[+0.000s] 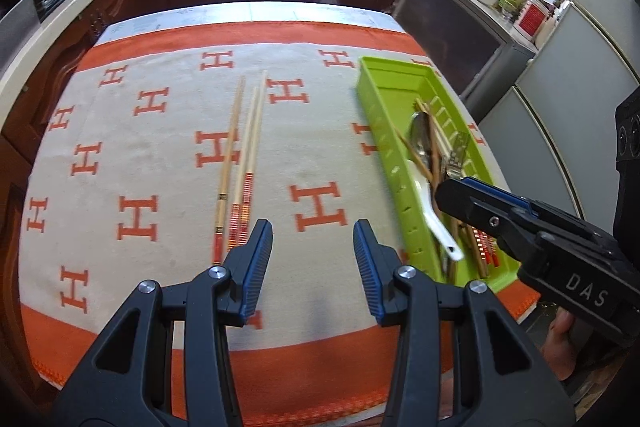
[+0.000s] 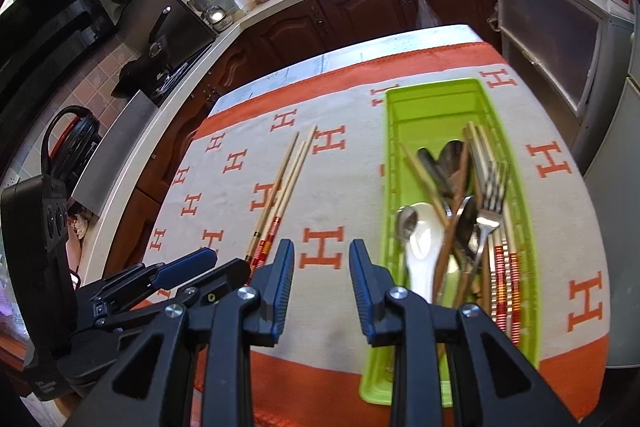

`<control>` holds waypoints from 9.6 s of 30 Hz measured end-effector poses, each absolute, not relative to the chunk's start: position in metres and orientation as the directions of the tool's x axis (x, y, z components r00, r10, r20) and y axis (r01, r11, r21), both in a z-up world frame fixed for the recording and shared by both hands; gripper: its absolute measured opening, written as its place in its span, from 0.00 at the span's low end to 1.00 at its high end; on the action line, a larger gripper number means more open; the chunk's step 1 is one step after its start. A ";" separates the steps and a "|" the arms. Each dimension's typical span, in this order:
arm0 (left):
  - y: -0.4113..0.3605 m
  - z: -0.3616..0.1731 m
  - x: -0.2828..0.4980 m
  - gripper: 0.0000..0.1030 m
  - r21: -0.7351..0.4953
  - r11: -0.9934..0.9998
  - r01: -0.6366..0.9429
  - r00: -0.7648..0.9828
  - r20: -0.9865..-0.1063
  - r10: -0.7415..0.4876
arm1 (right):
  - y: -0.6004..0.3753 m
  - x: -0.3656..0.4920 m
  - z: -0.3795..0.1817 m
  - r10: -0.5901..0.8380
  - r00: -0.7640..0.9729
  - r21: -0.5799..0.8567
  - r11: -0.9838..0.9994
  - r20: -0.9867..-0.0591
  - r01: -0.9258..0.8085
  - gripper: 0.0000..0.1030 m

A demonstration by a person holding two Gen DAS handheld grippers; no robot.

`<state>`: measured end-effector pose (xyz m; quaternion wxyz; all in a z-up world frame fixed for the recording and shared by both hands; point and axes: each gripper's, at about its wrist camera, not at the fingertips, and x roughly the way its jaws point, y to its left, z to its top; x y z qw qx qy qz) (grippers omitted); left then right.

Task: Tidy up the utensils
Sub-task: 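Withdraw both grippers from the tray toward the remaining chopsticks, then grasp a red-banded chopstick with the right gripper, then grasp a wooden chopstick with left gripper while right lifts its red-banded chopstick, then lower both chopsticks into the green tray and open both grippers, then grasp the last red-banded chopstick on the cloth with the right gripper, then carry the red-banded chopstick into the tray and release it with the right gripper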

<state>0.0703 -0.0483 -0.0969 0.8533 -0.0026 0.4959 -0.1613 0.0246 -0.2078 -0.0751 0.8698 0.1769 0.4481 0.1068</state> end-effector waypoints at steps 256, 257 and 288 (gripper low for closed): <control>0.003 -0.128 0.087 0.52 -0.132 0.979 0.154 0.478 -0.858 -0.190 | -0.179 0.027 -0.105 0.300 0.604 0.392 0.920 -0.738 0.022 0.05; -0.004 -0.126 0.084 0.53 -0.133 0.977 0.168 0.479 -0.855 -0.199 | -0.188 0.023 -0.102 0.290 0.615 0.392 0.919 -0.733 0.033 0.05; -0.133 -0.100 0.077 0.65 -0.054 0.968 0.247 0.490 -0.854 -0.173 | -0.285 0.019 -0.114 0.184 0.619 0.362 0.916 -0.764 0.175 0.10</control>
